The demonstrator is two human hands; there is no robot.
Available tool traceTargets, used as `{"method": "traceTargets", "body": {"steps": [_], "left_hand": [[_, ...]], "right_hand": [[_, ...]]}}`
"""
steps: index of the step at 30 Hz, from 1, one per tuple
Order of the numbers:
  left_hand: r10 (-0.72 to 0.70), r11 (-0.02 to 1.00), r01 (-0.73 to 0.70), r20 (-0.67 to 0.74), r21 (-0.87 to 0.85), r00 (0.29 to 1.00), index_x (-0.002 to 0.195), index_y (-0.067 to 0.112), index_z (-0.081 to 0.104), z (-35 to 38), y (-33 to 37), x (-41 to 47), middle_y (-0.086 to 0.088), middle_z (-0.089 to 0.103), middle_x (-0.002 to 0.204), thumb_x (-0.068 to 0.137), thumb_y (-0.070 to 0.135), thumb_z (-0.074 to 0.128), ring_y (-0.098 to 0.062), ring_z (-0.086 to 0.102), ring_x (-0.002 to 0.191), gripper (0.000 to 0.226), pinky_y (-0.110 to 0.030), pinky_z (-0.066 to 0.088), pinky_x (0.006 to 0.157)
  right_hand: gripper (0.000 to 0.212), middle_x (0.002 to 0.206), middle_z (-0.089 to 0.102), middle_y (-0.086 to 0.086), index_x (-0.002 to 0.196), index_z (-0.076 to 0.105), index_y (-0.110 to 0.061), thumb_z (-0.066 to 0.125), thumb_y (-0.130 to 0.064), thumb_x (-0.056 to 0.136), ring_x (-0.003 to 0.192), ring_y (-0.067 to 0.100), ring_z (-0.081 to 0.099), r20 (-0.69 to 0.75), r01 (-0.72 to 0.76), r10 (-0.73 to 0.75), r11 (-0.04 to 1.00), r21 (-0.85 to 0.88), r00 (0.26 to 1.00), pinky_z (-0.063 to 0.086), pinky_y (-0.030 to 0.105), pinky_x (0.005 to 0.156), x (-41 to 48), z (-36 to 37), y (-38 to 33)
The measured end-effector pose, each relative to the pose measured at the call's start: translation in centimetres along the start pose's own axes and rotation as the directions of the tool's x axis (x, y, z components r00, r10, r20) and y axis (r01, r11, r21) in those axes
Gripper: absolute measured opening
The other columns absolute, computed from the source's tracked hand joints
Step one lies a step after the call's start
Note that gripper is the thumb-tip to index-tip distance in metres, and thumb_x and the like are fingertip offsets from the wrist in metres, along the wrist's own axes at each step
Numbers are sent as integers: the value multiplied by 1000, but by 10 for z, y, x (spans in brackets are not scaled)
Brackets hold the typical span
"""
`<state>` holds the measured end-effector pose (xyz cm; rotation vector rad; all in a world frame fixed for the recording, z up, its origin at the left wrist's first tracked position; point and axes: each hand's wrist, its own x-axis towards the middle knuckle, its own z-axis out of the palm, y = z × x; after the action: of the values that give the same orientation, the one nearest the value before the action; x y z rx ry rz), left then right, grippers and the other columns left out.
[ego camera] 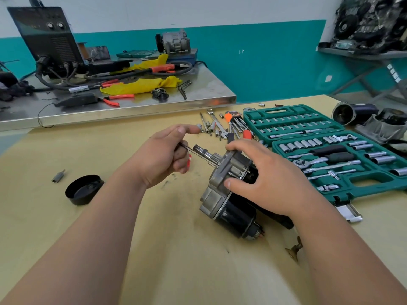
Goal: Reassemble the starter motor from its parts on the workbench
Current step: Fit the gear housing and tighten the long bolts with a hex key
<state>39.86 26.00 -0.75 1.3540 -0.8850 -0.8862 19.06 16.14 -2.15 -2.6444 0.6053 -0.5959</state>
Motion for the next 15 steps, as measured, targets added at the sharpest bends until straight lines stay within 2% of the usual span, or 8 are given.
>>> {"method": "traceTargets", "body": {"steps": [2,4,6,8,9,10,12,15], "left_hand": [[-117,991,116,3,62,993,122,20,61,-10,5,-3,5,30,49,108,24,32,-10,31,39,33,-22,36,42],[-194,942,202,-57,267,979,121,23,63,-14,17,-3,5,34,50,107,23,37,-10,36,39,29,-22,39,41],[-154,735,214,-149,643,977,116,19,66,-10,31,2,0,48,61,103,16,43,-10,50,44,26,-23,47,45],[-16,444,251,-272,860,962,121,11,61,9,36,6,-6,59,89,99,10,46,-15,60,68,26,-25,47,57],[81,390,235,-287,891,954,119,8,58,20,35,7,-7,58,93,101,16,44,-20,59,73,24,-28,44,59],[141,429,238,-325,871,935,109,7,56,28,31,6,-8,57,87,103,27,40,-22,58,71,27,-30,40,56],[184,686,210,-445,697,877,85,10,48,41,21,4,-6,52,74,103,44,33,-28,57,70,41,-32,33,54],[179,941,69,-661,331,729,62,14,35,54,8,6,0,36,57,101,46,39,-22,40,57,51,-32,29,55]], "right_hand": [[59,130,32,-38,124,28,-60,42,-73,68,93,-5,49,-5,1,-1,1000,-7,1000,31,10,63,0,0,0],[58,130,32,-38,124,28,-60,43,-72,69,92,-5,49,-5,0,0,1000,-11,1000,30,9,63,0,0,0],[57,131,33,-38,124,28,-60,45,-71,70,92,-6,49,-4,1,-1,1000,-18,1000,30,9,63,-1,0,0],[57,131,34,-37,125,28,-60,46,-70,71,92,-6,49,-5,1,-2,1000,-19,1000,29,9,62,-1,0,0],[58,131,35,-37,125,28,-59,46,-70,71,92,-6,49,-5,1,-1,1000,-17,1000,29,9,62,-1,0,-1],[57,131,34,-37,125,28,-59,46,-70,71,92,-6,49,-4,1,-1,1000,-15,1000,29,9,61,-1,0,-1],[56,130,33,-37,124,28,-60,47,-69,72,91,-6,49,0,2,-2,1000,-19,1000,29,9,60,-1,0,-2],[56,129,36,-36,124,27,-60,47,-69,72,88,-6,50,2,-2,2,1000,-19,1000,30,10,58,-1,0,-2]]}}
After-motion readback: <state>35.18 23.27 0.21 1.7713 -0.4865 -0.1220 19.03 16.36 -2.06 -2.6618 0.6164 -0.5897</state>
